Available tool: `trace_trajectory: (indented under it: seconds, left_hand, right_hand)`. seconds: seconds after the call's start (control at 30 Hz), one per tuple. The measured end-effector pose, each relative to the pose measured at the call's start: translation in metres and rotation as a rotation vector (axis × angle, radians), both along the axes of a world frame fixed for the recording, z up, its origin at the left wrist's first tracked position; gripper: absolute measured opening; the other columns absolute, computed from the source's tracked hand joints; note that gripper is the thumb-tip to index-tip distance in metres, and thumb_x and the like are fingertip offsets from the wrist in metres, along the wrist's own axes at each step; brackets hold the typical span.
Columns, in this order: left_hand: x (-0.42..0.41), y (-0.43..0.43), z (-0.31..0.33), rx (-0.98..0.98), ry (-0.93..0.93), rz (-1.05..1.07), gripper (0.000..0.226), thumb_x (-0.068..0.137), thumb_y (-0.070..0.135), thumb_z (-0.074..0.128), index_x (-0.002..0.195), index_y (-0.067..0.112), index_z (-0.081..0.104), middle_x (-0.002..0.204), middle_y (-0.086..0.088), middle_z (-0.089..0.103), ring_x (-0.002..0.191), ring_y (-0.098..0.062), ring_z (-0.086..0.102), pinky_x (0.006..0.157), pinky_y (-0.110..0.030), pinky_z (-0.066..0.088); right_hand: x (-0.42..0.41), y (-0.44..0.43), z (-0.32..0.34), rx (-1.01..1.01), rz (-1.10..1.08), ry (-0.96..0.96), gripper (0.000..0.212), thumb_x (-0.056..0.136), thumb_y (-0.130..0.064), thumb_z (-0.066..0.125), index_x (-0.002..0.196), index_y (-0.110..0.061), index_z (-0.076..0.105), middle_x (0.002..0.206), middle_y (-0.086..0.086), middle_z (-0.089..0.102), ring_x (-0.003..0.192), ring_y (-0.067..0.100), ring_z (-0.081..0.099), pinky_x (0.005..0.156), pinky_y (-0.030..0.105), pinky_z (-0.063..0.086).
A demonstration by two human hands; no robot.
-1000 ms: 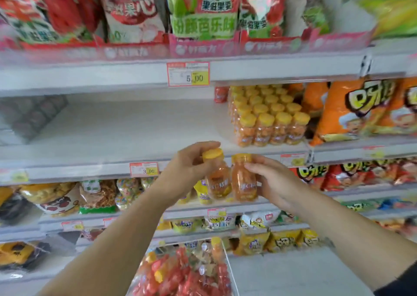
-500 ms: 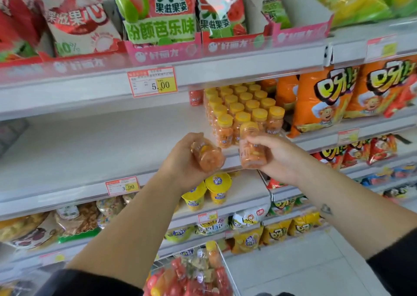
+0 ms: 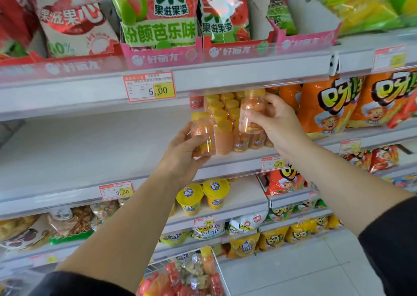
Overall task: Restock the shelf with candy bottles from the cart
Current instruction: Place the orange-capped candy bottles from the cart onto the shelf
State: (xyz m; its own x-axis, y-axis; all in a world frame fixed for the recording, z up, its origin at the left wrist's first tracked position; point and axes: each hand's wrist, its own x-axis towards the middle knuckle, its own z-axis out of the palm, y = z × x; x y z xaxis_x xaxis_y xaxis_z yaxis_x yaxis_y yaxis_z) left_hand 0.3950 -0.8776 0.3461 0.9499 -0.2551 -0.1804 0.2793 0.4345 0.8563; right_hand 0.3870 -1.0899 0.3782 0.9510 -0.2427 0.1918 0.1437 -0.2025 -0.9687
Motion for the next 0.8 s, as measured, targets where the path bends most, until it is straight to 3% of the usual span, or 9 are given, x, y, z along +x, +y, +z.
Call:
trace_trajectory:
  seconds: [0.13,0.23,0.3,0.37,0.47,0.57,0.67,0.8]
  left_hand:
    - [0.007,-0.015,0.008,0.159,-0.212,0.087,0.049,0.086,0.0,0.067,0.133,0.01,0.054,0.11,-0.007,0.069,0.091,-0.014,0.07,0.074,-0.03,0.057]
    - [0.012,-0.033,0.023,0.355,-0.318,0.157,0.067,0.074,0.026,0.075,0.136,0.012,0.053,0.119,-0.012,0.067,0.106,-0.024,0.067,0.093,-0.046,0.055]
    - [0.017,-0.046,0.029,0.484,-0.361,0.173,0.061,0.071,0.034,0.074,0.128,0.017,0.06,0.108,-0.004,0.071,0.102,-0.021,0.068,0.096,-0.047,0.054]
    - [0.02,-0.061,0.034,0.576,-0.391,0.154,0.061,0.07,0.038,0.073,0.126,0.017,0.061,0.107,0.0,0.071,0.1,-0.021,0.068,0.095,-0.047,0.054]
    - [0.026,-0.083,0.037,0.693,-0.423,0.148,0.058,0.075,0.034,0.075,0.127,0.015,0.057,0.11,-0.001,0.069,0.102,-0.021,0.067,0.089,-0.037,0.055]
    - [0.033,-0.101,0.036,0.79,-0.469,0.168,0.041,0.089,0.02,0.07,0.126,0.016,0.053,0.106,0.002,0.065,0.096,-0.016,0.063,0.073,-0.019,0.045]
    - [0.036,-0.116,0.035,0.849,-0.496,0.166,0.042,0.091,0.019,0.067,0.13,0.018,0.05,0.109,0.006,0.059,0.096,-0.013,0.057,0.079,-0.022,0.039]
    - [0.051,-0.128,0.033,0.921,-0.519,0.197,0.04,0.088,0.021,0.07,0.125,0.017,0.054,0.114,0.004,0.064,0.104,-0.016,0.061,0.092,-0.033,0.048]
  right_hand:
    - [0.01,-0.015,0.0,-0.061,-0.028,-0.049,0.047,0.085,-0.016,0.076,0.127,-0.026,0.057,0.112,-0.006,0.071,0.105,0.008,0.067,0.096,0.039,0.053]
    - [0.018,-0.031,0.0,-0.083,-0.047,-0.082,0.048,0.086,-0.01,0.073,0.13,-0.021,0.056,0.112,-0.009,0.07,0.102,0.002,0.065,0.093,0.029,0.054]
    - [0.021,-0.043,0.001,-0.136,-0.069,-0.094,0.046,0.087,-0.01,0.073,0.128,-0.021,0.057,0.11,-0.013,0.067,0.1,-0.004,0.063,0.091,0.022,0.051]
    - [0.025,-0.056,0.0,-0.175,-0.08,-0.087,0.043,0.087,-0.015,0.074,0.126,-0.023,0.059,0.112,-0.011,0.068,0.104,0.002,0.063,0.095,0.028,0.05]
    - [0.03,-0.071,-0.002,-0.215,-0.094,-0.06,0.041,0.088,-0.02,0.073,0.126,-0.023,0.059,0.115,-0.008,0.068,0.107,0.011,0.063,0.098,0.037,0.051]
    - [0.033,-0.081,-0.004,-0.247,-0.096,-0.045,0.041,0.09,-0.022,0.07,0.129,-0.02,0.058,0.118,-0.006,0.066,0.108,0.012,0.061,0.096,0.033,0.049]
    - [0.036,-0.087,-0.008,-0.277,-0.092,-0.042,0.04,0.092,-0.022,0.069,0.13,-0.018,0.057,0.118,-0.005,0.065,0.11,0.014,0.06,0.097,0.032,0.047]
    - [0.046,-0.088,-0.005,-0.307,-0.091,-0.03,0.039,0.094,-0.024,0.065,0.131,-0.017,0.053,0.117,-0.006,0.06,0.107,0.011,0.054,0.092,0.028,0.041]
